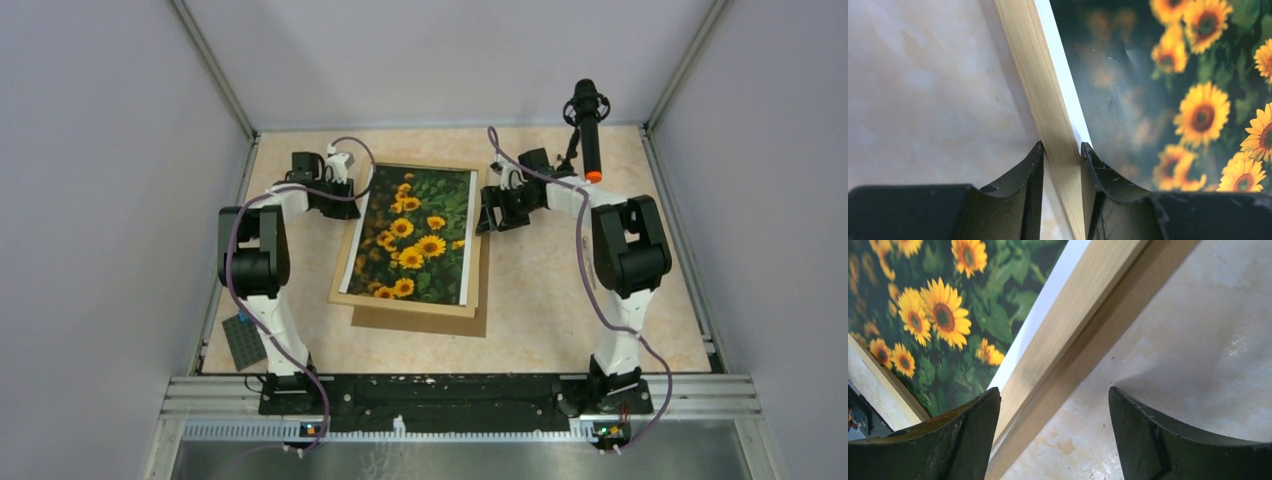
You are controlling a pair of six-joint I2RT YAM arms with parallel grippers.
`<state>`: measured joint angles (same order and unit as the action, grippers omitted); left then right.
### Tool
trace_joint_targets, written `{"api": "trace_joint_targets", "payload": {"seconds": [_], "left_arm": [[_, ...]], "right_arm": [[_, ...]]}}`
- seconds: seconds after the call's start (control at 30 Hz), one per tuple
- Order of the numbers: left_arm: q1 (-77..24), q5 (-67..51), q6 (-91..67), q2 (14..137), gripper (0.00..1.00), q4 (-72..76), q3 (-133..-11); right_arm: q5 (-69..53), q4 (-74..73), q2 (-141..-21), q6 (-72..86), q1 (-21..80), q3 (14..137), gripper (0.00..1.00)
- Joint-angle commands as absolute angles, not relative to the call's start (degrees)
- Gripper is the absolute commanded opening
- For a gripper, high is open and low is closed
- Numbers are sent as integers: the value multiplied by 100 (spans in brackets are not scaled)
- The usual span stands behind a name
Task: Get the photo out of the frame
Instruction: Reset both arms
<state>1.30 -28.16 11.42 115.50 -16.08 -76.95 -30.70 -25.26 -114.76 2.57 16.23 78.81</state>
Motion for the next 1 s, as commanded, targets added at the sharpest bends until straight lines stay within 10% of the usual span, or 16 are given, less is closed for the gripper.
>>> {"api": "trace_joint_targets", "payload": {"seconds": [0.0,0.3,0.6,0.97], "left_arm": [[22,-2690,591,11302,24,-2496,-7046],[21,-3136,137,10854,37,-2741,-6935],[255,-3500,617,9988,98,-3543,-7810],[1174,-4344,289,10564,99,-4703,-10852]], "right_arm": [[-3131,-2577,-11238,191,1565,7713,79],[-3217,-2730,-11241,37,1565,7954,80],[-3494,-3241,-10381,-393,1575,8461,96],[-2850,-2995,-8546,-403,1595,8550,99]]}}
